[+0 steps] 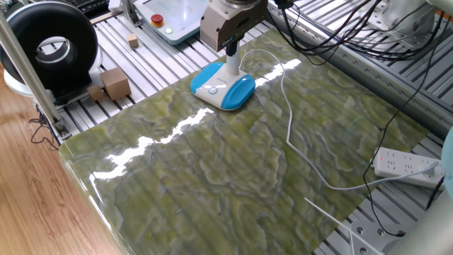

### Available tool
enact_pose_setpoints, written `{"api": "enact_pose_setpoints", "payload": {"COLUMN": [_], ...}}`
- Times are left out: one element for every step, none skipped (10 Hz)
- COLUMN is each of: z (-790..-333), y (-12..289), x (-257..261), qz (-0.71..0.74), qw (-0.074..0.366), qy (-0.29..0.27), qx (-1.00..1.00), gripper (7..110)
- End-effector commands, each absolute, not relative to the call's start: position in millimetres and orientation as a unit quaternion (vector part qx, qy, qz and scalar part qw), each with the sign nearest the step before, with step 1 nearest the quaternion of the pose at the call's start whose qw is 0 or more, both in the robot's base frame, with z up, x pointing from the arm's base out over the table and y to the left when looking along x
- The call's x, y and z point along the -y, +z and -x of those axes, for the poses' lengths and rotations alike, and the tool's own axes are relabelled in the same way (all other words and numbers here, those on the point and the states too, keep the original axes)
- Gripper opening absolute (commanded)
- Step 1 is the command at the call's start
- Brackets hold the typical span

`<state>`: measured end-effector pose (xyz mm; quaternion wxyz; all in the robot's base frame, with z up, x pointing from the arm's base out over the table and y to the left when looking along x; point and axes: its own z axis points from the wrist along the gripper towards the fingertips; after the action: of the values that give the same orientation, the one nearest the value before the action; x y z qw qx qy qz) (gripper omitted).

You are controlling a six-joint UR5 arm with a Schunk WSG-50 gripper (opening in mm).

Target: Turn on the desk lamp by pressing the button

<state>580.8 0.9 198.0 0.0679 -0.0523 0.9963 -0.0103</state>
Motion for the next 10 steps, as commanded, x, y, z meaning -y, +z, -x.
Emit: {"api": "enact_pose_setpoints", "payload": {"z": [-583.1, -578.4, -573.8, -569.1, -565.4, -560.9, -555.8, -552.7, -551.1, -550.9], "y": [192.9, 187.3, 182.6, 180.5, 179.2, 177.2, 173.5, 171.4, 172.3, 174.0], "x": [-5.3, -15.1, -27.6, -30.3, -37.4, -48.3, -48.4, -40.0, -24.3, -9.0], "qz": [0.084, 0.092, 0.086, 0.097, 0.112, 0.117, 0.115, 0.109, 0.117, 0.114], "qw": [0.078, 0.078, 0.079, 0.072, 0.069, 0.066, 0.063, 0.060, 0.053, 0.049], "qy": [-0.019, -0.021, -0.012, -0.012, -0.003, 0.011, 0.000, -0.024, -0.057, -0.086], "qx": [-0.993, -0.992, -0.993, -0.993, -0.991, -0.991, -0.991, -0.992, -0.990, -0.989], "gripper": [7, 7, 7, 7, 7, 7, 7, 7, 7, 7]}}
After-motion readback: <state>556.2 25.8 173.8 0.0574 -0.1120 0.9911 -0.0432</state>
